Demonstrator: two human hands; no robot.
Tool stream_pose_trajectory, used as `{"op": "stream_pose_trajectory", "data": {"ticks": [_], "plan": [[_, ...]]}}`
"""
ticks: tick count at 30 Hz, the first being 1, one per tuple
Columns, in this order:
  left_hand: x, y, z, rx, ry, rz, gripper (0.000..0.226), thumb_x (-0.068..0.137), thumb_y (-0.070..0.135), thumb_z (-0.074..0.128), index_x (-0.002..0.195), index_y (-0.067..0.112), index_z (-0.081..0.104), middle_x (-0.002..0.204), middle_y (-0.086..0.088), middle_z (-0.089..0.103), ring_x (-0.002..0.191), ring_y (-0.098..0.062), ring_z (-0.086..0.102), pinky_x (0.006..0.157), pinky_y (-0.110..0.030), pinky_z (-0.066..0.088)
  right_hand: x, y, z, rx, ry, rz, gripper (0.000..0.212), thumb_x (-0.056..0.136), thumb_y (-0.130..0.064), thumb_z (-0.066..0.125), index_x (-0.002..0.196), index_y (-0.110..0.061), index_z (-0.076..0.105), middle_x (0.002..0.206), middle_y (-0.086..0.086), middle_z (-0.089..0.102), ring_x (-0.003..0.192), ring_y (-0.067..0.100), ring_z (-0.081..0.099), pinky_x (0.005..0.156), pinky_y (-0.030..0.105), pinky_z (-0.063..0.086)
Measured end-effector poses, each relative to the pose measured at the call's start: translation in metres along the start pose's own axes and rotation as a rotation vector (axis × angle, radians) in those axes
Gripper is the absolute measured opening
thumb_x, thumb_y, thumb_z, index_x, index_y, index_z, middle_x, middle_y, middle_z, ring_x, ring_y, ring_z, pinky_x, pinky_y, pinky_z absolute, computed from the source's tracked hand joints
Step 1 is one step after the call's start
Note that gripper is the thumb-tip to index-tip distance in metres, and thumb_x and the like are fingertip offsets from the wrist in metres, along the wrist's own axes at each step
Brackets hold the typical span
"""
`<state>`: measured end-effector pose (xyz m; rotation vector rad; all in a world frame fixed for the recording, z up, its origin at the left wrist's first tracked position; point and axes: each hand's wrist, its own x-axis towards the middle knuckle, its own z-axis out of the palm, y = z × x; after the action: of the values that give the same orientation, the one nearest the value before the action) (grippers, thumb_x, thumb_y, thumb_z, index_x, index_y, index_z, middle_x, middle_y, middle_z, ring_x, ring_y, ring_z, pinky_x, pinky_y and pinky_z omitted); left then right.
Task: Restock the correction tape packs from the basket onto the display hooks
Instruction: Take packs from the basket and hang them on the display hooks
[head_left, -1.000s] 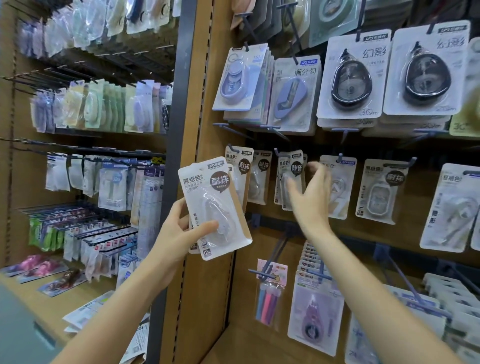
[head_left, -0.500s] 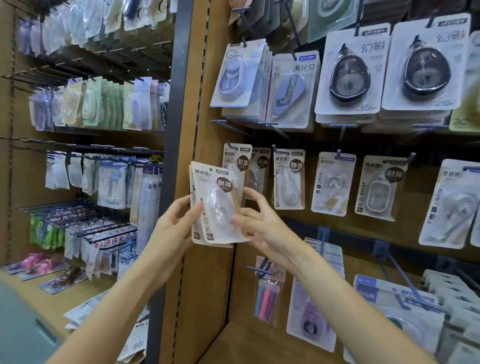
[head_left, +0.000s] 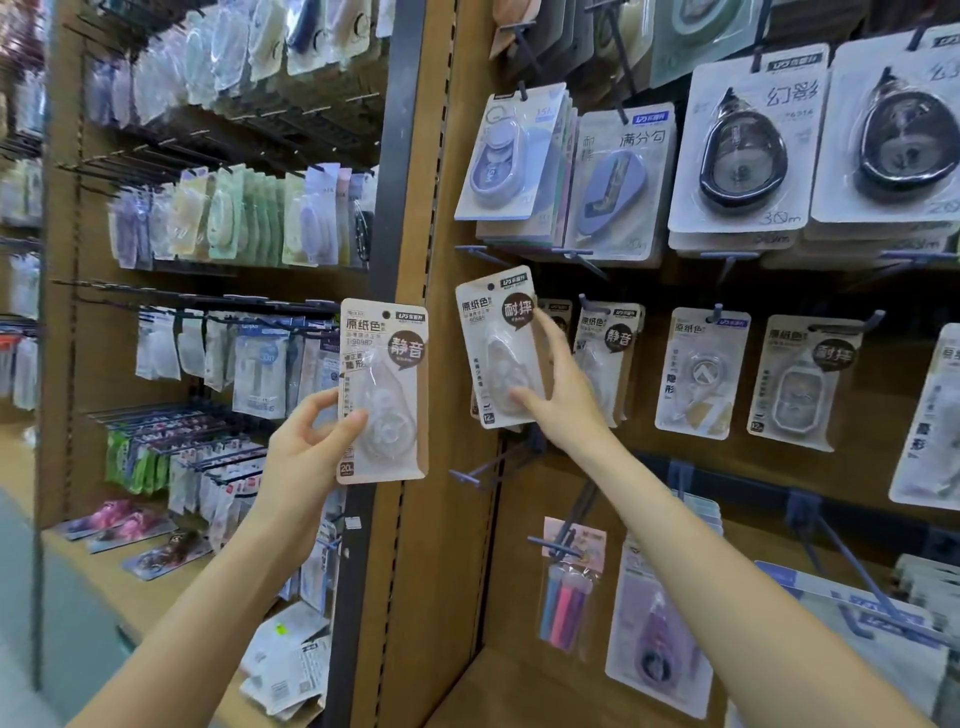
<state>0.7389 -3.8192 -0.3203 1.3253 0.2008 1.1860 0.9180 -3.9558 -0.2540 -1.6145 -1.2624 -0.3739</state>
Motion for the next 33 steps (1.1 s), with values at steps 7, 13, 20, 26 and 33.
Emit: {"op": "stream_pose_trajectory", "data": {"ticks": [7,13,20,26,33], "plan": [[-0.002,-0.002,0.002,0.028,-0.018,0.019,0.018,0.090,0.015,0.058,0.101,0.029,0.060,0.098,-0.006,0.071,0.085,-0.021,0.068,0.067,-0.033,0.052,0.009,0.005,0.012,-0.134,0.027,-0.035,0.073,0.089,-0.006,0.058,0.149,-0.022,0.020,0.148,0.005,0.034,0.136,0.018,0.032,0.104,0.022,0.023],[-0.004,0.001,0.003,0.039,-0.015,0.034,0.018,0.090,0.018,0.058,0.102,0.031,0.060,0.102,-0.003,0.070,0.092,-0.022,0.067,0.073,-0.035,0.051,-0.004,0.004,0.029,-0.245,0.079,-0.046,0.076,0.090,-0.008,0.059,0.150,-0.025,0.015,0.140,0.005,0.041,0.123,0.019,0.045,0.101,0.031,0.038],[-0.003,0.005,0.002,0.041,-0.014,0.032,0.020,0.090,0.017,0.058,0.104,0.031,0.059,0.092,0.003,0.073,0.082,-0.016,0.069,0.064,-0.029,0.052,-0.006,0.006,0.050,-0.728,0.126,-0.152,0.078,0.092,-0.008,0.056,0.151,-0.017,0.005,0.136,0.009,0.040,0.091,0.026,0.063,0.073,0.037,0.056],[-0.002,0.005,0.001,0.040,-0.001,0.021,0.022,0.090,0.017,0.058,0.107,0.030,0.058,0.090,0.004,0.073,0.081,-0.014,0.069,0.063,-0.029,0.052,-0.005,0.007,0.036,-0.427,0.198,-0.173,0.077,0.090,-0.009,0.058,0.150,-0.023,0.013,0.133,0.006,0.044,0.104,0.024,0.058,0.086,0.034,0.052],[-0.004,0.003,0.007,0.078,-0.015,0.022,0.021,0.089,0.019,0.059,0.109,0.028,0.059,0.100,-0.003,0.071,0.093,-0.022,0.067,0.078,-0.039,0.053,0.002,0.008,0.020,0.137,0.057,0.050,0.081,0.084,-0.011,0.067,0.149,-0.028,0.021,0.151,-0.005,0.032,0.139,0.014,0.028,0.116,0.038,0.024]]}}
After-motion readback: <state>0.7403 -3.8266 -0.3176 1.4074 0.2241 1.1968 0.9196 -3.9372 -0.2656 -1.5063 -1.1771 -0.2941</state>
